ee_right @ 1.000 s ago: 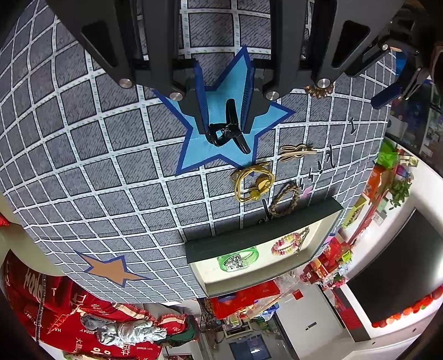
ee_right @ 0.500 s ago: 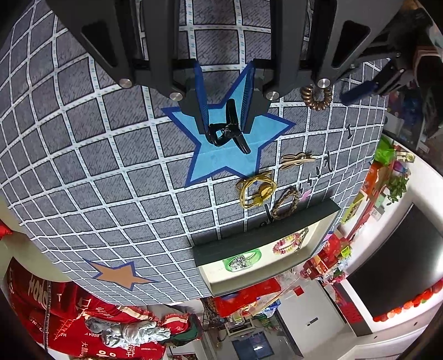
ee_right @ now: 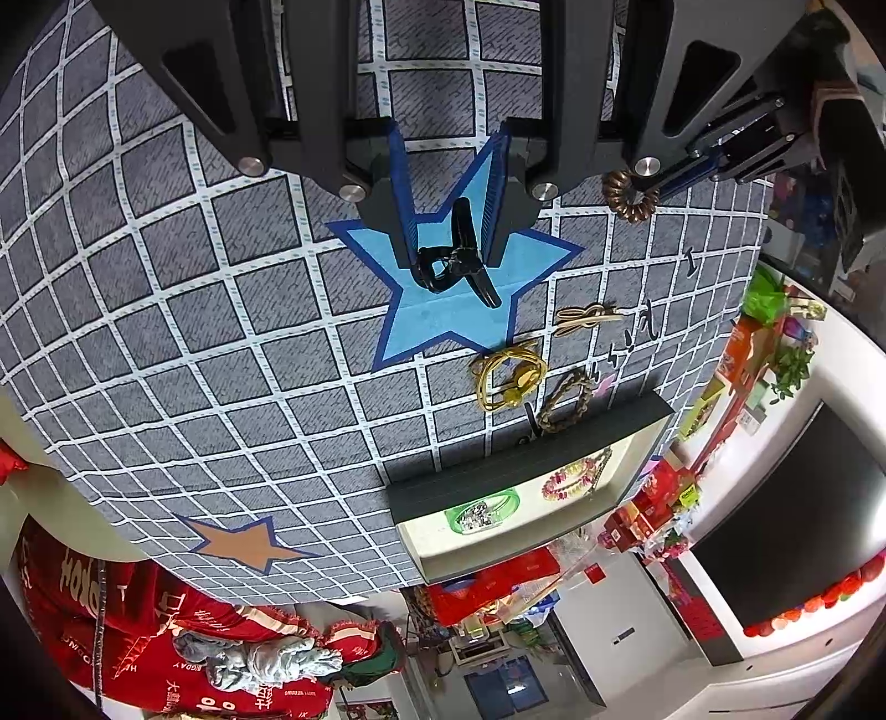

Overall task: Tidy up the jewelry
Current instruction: 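Lift the coiled hair tie with the left tool while the right tool lifts the claw clip, then carry the coiled hair tie and claw clip into the tray and open both tools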

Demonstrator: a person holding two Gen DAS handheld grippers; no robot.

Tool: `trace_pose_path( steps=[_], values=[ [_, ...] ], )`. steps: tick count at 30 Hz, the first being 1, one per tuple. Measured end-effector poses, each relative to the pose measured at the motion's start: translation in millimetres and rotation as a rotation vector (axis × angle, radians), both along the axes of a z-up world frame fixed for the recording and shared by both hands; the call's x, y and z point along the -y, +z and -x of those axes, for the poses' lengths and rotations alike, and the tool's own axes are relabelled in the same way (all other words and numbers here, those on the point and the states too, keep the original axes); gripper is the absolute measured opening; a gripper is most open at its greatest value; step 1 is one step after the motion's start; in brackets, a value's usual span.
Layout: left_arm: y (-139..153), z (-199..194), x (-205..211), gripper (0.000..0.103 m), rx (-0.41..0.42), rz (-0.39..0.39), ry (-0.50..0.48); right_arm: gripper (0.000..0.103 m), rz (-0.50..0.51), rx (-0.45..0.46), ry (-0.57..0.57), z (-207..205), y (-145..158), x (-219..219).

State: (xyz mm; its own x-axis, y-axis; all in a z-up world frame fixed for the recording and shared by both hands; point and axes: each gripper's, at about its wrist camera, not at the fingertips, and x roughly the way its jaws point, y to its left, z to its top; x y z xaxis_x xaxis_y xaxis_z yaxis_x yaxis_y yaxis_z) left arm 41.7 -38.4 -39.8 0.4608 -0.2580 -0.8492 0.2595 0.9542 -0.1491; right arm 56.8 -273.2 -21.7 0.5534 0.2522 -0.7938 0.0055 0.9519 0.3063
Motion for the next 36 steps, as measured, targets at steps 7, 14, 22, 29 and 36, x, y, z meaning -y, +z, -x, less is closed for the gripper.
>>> trace_pose_path(
  steps=[7, 14, 22, 29, 36],
  values=[
    [13, 0, -4, 0.028, 0.024, 0.046, -0.032, 0.026, 0.003, 0.006, 0.000, 0, 5, 0],
    [29, -11, -14, 0.028, 0.052, 0.070, -0.030, 0.026, 0.001, 0.014, 0.012, -8, 13, -7],
    [52, -44, -33, 0.028, 0.108, 0.079, -0.008, 0.026, -0.003, 0.033, 0.034, -34, 32, -18],
    [68, -90, -44, 0.028, 0.155, 0.073, -0.001, 0.026, 0.012, 0.051, 0.071, -79, 51, -35],
    [73, -147, -49, 0.028, 0.183, 0.057, 0.004, 0.026, 0.008, 0.050, 0.113, -138, 58, -60]
  ],
)
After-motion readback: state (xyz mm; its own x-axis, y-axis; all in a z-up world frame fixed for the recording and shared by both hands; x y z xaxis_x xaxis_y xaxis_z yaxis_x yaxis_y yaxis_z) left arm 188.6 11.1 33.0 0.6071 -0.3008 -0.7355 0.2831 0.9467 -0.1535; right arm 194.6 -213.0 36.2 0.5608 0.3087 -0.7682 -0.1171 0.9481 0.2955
